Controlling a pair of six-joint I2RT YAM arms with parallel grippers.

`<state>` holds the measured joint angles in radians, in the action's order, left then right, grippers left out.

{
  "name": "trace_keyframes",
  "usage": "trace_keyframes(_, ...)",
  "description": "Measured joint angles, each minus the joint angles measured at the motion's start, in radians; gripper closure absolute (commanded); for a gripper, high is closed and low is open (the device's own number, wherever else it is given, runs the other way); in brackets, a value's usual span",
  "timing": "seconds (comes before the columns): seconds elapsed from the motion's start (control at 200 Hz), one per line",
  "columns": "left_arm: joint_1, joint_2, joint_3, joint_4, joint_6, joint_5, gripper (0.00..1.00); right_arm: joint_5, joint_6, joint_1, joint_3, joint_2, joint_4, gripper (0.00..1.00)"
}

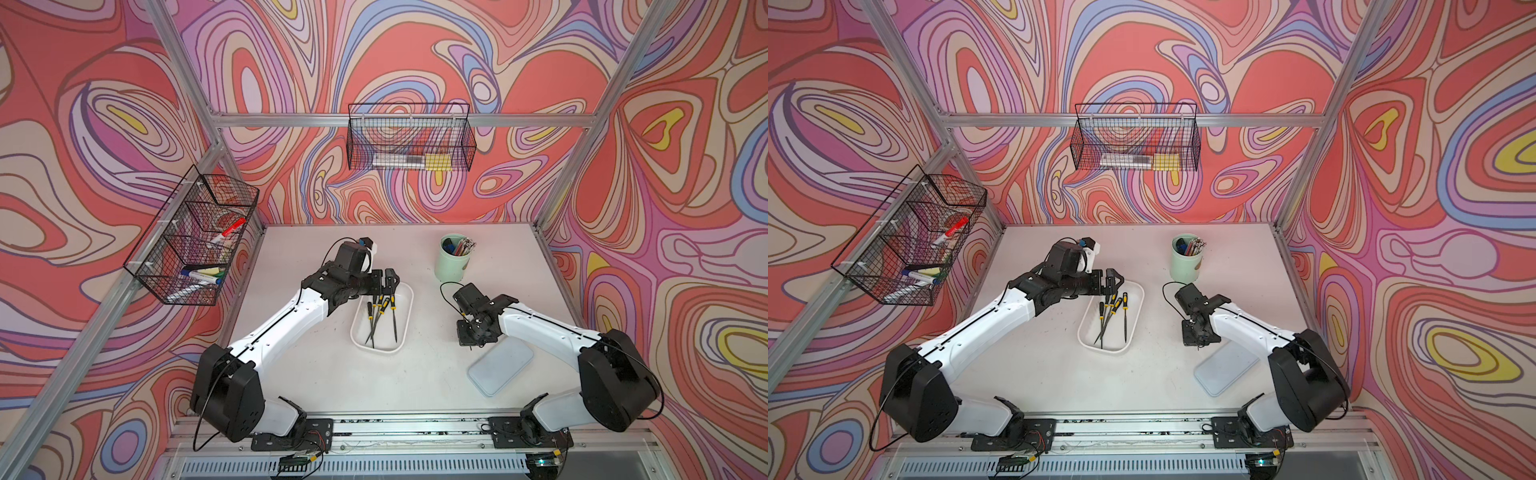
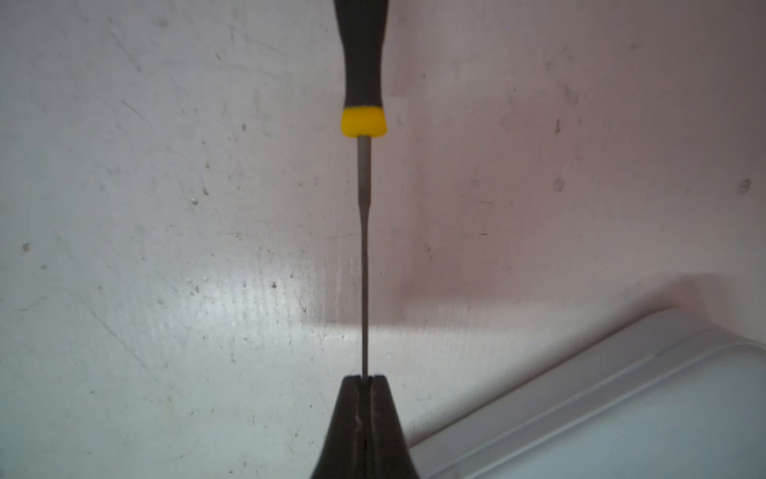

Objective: Take the file tool out of the storage box
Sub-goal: Place the file tool at the center of the board.

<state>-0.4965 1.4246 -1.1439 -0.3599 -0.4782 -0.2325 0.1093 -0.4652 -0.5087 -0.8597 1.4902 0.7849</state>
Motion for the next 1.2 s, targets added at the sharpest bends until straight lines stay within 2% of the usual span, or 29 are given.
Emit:
trace_keyframes(0.566,0.0,-0.017,0.025,-0.001,0.011,0.001,0.01,-0.002,-0.019,0.042,0.002,0.093,-0.105,1.0)
trace_keyframes(0.696,0.0,-0.016,0.025,-0.002,0.011,0.004,0.01,0.0,-0.019,0.042,0.002,0.093,-0.105,0.96)
trace_keyframes(0.821,0.0,-0.014,0.025,-0.002,0.014,0.016,0.01,0.006,-0.018,0.042,0.008,0.088,-0.102,0.89)
trace_keyframes(0.941,0.0,0.002,0.025,-0.006,0.018,0.026,0.01,0.016,-0.01,0.043,0.01,0.084,-0.088,0.72)
trace_keyframes(1.197,0.0,0.063,0.025,-0.01,0.018,0.026,0.01,0.001,-0.006,0.043,-0.011,-0.001,-0.04,0.59)
